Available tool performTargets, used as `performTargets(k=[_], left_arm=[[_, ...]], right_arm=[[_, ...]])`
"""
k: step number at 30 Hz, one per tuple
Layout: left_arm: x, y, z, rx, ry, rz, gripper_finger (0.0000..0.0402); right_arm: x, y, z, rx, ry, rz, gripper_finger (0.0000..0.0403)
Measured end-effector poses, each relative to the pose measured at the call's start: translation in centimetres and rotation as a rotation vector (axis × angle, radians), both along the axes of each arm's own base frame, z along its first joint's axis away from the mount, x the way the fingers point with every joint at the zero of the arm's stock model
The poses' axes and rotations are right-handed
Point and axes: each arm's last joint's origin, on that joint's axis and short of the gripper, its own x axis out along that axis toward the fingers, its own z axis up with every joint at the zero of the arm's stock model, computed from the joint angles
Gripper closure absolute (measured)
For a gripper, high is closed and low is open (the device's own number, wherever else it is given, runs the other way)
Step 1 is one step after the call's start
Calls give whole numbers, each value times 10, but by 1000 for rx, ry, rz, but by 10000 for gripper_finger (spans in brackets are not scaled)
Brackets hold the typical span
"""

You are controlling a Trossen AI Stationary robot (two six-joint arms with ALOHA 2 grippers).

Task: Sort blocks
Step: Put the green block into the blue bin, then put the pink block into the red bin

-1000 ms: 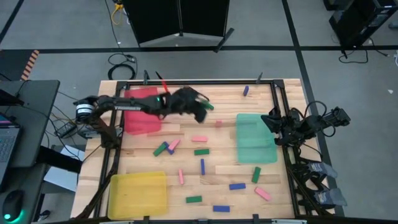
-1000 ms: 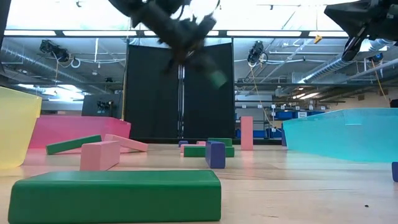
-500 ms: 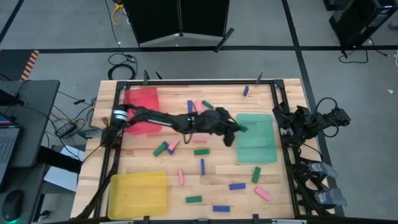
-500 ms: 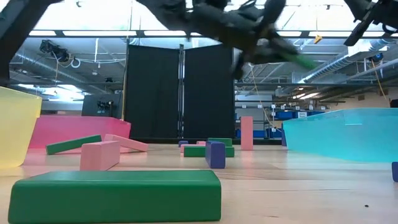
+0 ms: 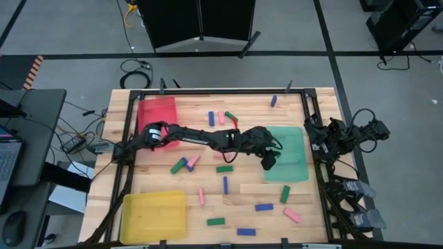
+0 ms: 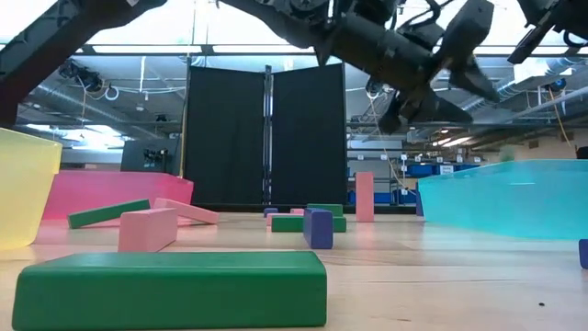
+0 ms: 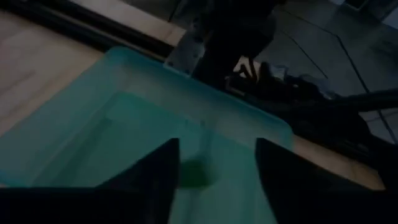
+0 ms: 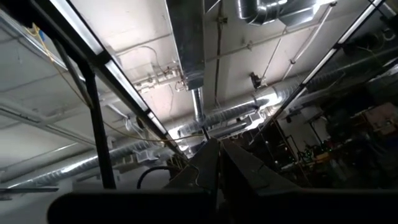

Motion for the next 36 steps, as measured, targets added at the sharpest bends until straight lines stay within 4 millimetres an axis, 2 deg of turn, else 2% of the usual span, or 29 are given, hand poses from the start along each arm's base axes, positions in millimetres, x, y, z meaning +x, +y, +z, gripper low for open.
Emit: performTargets(k=[2, 4, 9, 11, 14, 20, 24, 29, 36], left_arm=[[-2, -3, 9, 30, -27, 28, 151], [-4, -5, 19, 59, -45, 33, 149], [-29, -24, 39, 132, -87, 25, 183], [-48, -35, 47, 144, -130, 17, 201], [-91, -46, 60, 150, -231, 25, 222], [-185, -59, 56, 136, -347, 123, 240], [-234, -60, 50, 150, -353, 271, 241], [-273, -60, 45, 145, -362, 370, 241], [-300, -61, 49, 125, -393, 394, 241]], right_arm=[[0, 0, 0, -2, 4, 0, 373], [0, 0, 0, -2, 6, 1, 373], [3, 1, -4, -1, 49, 16, 373], [6, 2, -6, -8, 83, 18, 373], [10, 3, -10, 13, 135, 4, 373], [24, 5, -19, 26, 267, -57, 373], [38, 7, -21, 38, 369, -76, 373], [65, 16, -13, -33, 547, -66, 373], [124, 34, -2, -209, 1015, -103, 372]])
